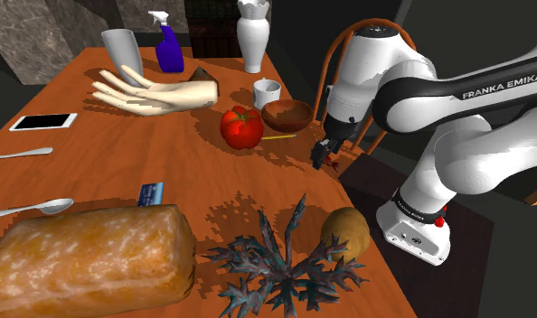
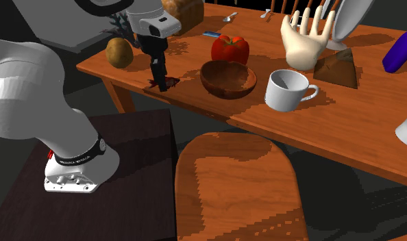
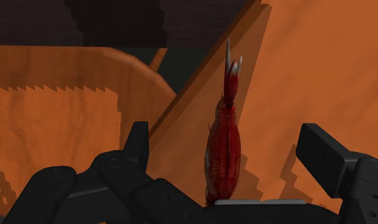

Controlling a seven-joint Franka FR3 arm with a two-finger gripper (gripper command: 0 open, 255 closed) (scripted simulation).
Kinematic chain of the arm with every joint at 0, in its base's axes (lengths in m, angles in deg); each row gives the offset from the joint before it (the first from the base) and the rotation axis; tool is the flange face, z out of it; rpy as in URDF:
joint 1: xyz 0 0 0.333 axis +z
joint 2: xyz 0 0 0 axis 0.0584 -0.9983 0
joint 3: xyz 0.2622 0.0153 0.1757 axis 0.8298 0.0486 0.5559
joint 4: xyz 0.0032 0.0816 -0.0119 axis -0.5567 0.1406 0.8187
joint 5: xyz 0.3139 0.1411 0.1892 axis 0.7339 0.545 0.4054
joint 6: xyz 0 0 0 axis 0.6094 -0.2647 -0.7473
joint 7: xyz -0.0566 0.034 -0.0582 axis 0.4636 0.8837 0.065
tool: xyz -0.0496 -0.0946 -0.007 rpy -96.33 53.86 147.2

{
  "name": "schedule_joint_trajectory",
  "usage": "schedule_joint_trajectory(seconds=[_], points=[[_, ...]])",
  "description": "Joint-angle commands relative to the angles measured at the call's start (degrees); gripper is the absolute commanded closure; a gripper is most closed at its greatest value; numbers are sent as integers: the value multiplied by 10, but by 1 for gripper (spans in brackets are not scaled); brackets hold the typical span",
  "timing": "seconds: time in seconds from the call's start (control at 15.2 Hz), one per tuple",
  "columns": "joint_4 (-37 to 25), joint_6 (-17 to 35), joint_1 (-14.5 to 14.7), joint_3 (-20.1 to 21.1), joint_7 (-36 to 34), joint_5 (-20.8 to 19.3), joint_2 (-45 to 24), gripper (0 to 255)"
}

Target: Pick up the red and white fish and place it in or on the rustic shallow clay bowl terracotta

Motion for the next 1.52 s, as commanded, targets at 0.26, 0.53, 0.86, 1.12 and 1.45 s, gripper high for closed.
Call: schedule_joint_trajectory(seconds=[0.26,0.53,0.86,1.12,1.45], points=[[0,0,0,0,0,0,0,255],[0,0,0,0,0,0,0,255],[-16,-31,-2,-6,1,-6,15,255],[-40,-70,-5,-14,1,-13,30,255],[-72,-115,-9,-24,2,-23,43,255]])
